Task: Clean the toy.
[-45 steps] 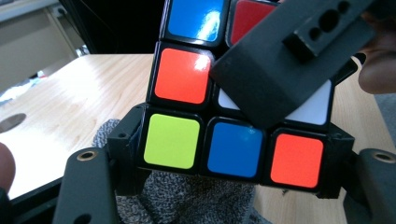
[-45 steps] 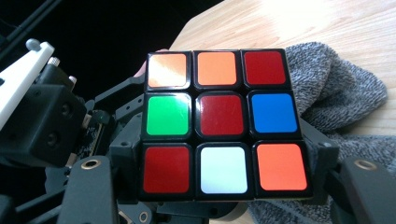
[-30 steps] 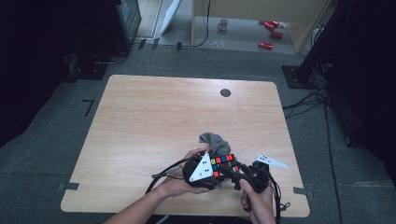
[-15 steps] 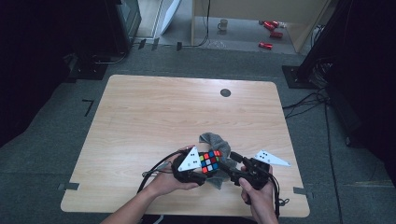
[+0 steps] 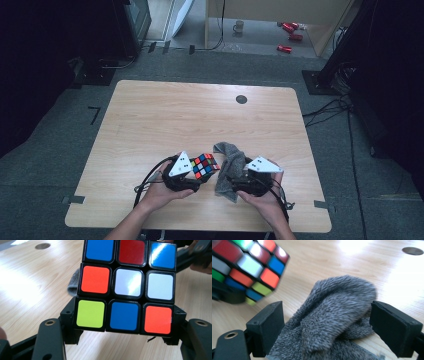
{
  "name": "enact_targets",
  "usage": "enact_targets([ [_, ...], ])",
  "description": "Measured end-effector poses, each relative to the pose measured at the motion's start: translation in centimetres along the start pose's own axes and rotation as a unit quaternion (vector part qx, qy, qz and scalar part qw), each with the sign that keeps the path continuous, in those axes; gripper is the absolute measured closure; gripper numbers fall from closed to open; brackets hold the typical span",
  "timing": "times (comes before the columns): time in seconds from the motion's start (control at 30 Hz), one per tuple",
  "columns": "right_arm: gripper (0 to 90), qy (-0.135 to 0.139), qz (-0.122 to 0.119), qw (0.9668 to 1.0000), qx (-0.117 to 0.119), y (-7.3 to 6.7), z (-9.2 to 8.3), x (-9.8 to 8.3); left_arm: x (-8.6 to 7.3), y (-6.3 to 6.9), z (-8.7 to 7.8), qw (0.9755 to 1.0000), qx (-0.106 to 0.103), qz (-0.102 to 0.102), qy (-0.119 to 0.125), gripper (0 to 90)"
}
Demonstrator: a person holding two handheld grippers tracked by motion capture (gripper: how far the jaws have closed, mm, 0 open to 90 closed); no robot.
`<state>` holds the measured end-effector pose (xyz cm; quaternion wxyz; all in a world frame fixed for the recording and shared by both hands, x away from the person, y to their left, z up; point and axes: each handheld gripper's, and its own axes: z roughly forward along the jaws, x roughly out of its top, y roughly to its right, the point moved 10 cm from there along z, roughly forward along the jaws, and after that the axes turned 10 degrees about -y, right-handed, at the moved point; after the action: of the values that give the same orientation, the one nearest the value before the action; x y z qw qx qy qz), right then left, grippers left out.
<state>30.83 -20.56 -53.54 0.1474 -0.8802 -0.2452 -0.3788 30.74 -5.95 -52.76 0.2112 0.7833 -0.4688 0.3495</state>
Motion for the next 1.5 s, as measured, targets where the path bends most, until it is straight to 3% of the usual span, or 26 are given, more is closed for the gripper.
enact_targets([
  [0.07, 16.8, -0.018, -0.013, 0.9997, -0.013, -0.1, 0.9, -0.3, -0.2, -0.1, -0.3, 1.0000, 0.004, -0.003, 0.001, 34.1],
  [0.13, 28.5, -0.046, -0.019, 0.9974, -0.051, 0.5, 1.8, -0.8, -0.4, -0.4, -0.7, 0.9999, 0.006, -0.013, 0.004, 34.0],
  [0.17, 36.7, -0.054, -0.013, 0.9968, -0.057, 0.7, 2.2, -1.1, -0.4, -0.5, -0.9, 0.9998, 0.006, -0.018, 0.006, 34.0],
  [0.23, 58.2, -0.055, 0.006, 0.9975, -0.045, 0.8, 2.4, -1.3, -0.5, -0.7, -1.1, 0.9995, 0.001, -0.030, 0.010, 34.0],
  [0.3, 71.8, -0.043, 0.016, 0.9987, -0.020, 0.8, 2.2, -1.2, -0.5, -0.8, -1.4, 0.9990, -0.008, -0.043, 0.014, 34.0],
  [0.37, 76.6, -0.019, 0.016, 0.9996, -0.013, 0.7, 1.6, -0.6, -0.5, -0.9, -1.5, 0.9982, -0.018, -0.055, 0.014, 34.0],
  [0.43, 77.6, 0.013, 0.018, 0.9997, 0.006, 0.1, 0.7, 0.5, -0.6, -0.9, -1.5, 0.9974, -0.027, -0.066, 0.015, 34.0],
  [0.5, 78.1, 0.050, 0.018, 0.9981, 0.033, -0.8, -0.5, 1.8, -0.6, -0.8, -1.4, 0.9977, -0.027, -0.061, 0.013, 34.0],
  [0.57, 78.1, 0.085, 0.012, 0.9942, 0.065, -2.1, -1.8, 3.1, -0.7, -0.5, -1.2, 0.9989, -0.019, -0.043, 0.009, 34.0],
  [0.6, 78.2, 0.103, 0.009, 0.9907, 0.089, -3.0, -2.5, 3.7, -0.7, -0.3, -1.1, 0.9992, -0.017, -0.035, 0.006, 34.0],
  [0.73, 78.1, 0.131, -0.004, 0.9818, 0.137, -5.7, -4.0, 5.1, -0.5, 0.9, -0.9, 0.9996, -0.025, -0.009, 0.003, 34.0],
  [0.83, 78.1, 0.129, -0.002, 0.9822, 0.137, -6.4, -3.8, 5.2, 0.1, 1.8, -1.2, 0.9994, -0.030, 0.010, 0.016, 34.0],
  [0.93, 78.3, 0.124, 0.037, 0.9799, 0.152, -5.6, -3.1, 4.8, 0.1, 1.9, -1.3, 0.9994, -0.026, 0.015, 0.017, 34.0],
  [1.0, 78.4, 0.103, 0.044, 0.9851, 0.130, -4.8, -2.3, 4.1, 0.1, 1.9, -1.2, 0.9994, -0.026, 0.015, 0.015, 34.2],
  [1.13, 78.4, 0.112, 0.036, 0.9841, 0.133, -5.7, -2.9, 4.6, -0.2, 1.8, -0.6, 0.9997, -0.011, 0.019, -0.005, 34.3],
  [1.23, 78.3, 0.126, 0.010, 0.9839, 0.126, -7.0, -3.8, 5.5, 0.0, 2.0, -0.8, 0.9997, -0.010, 0.022, 0.005, 34.3],
  [1.33, 78.4, 0.125, 0.029, 0.9838, 0.126, -6.6, -3.5, 5.3, 0.2, 2.0, -1.1, 0.9995, -0.005, 0.029, 0.010, 34.3],
  [1.43, 78.4, 0.099, 0.057, 0.9858, 0.123, -5.3, -2.3, 4.2, 0.0, 2.0, -0.8, 0.9995, -0.003, 0.031, 0.001, 34.3],
  [1.5, 78.4, 0.099, 0.054, 0.9870, 0.114, -5.3, -2.5, 4.2, 0.0, 2.0, -0.6, 0.9996, -0.001, 0.028, -0.006, 34.3],
])
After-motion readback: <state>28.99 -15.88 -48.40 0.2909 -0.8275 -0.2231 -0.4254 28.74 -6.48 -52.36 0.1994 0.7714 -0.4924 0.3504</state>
